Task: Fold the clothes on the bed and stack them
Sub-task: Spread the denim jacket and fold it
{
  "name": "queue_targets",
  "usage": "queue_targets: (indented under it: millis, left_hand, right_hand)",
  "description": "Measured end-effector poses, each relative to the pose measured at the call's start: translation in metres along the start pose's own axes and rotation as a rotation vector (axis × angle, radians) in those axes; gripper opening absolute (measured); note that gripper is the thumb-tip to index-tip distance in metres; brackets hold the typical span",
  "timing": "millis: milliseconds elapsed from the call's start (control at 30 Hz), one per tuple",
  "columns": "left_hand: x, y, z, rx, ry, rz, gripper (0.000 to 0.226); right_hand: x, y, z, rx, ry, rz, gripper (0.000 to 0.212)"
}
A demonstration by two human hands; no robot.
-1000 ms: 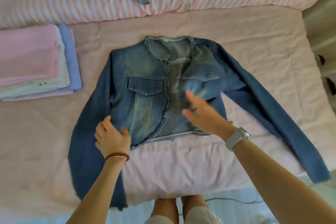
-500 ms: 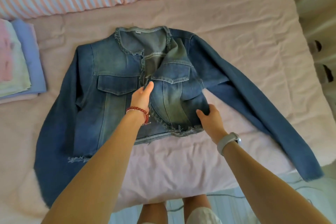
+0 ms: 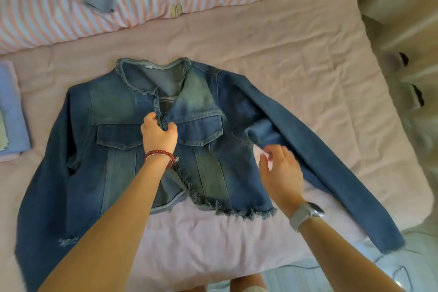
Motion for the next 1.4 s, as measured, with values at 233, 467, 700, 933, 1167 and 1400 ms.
queue_targets:
  millis: [233, 467, 700, 933, 1167, 1400]
  left_hand:
    - [-0.029, 0.044, -0.063, -0.322, 0.510, 0.125, 0.055]
    - [-0.026, 0.074, -0.113, -0.442, 0.174, -0.027, 0.031]
    - [-0.042, 0.079, -0.135, -0.404, 0.564, -0.140, 0.055]
    - [-0.053, -0.025, -0.040, -0.378, 0.312, -0.015, 0.055]
    - [-0.062, -0.063, 0.035, 0.191, -0.083, 0.080, 0.057]
    - [-0.058, -0.067, 0.014, 0.077, -0.100, -0.029, 0.026]
  right_hand:
    - [0.001, 0.097, 0.029, 0.063, -0.223, 0.015, 0.054]
    - [0.053, 0.145, 0.017, 0.179, -0.113, -0.251, 0.029]
    - [0.054, 0.197, 0.021, 0.094, -0.341, -0.065, 0.056]
    - [0.003, 0.060, 0.005, 0.210, 0.139, -0.157, 0.028]
    - [-0.046, 0.013, -0.042, -0.405, 0.394, 0.150, 0.041]
    - [-0.022, 0.007, -0.049, -0.312, 0.422, 0.026, 0.021]
Point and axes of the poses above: each hand's wrist, its own y-axis towards the middle knuckle, its own x-axis out of the back of the hand, z = x × y, the point moved 6 cm from there along y, towards the middle knuckle, and after that the axes turned 3 degrees about z, right-handed, at the moved point
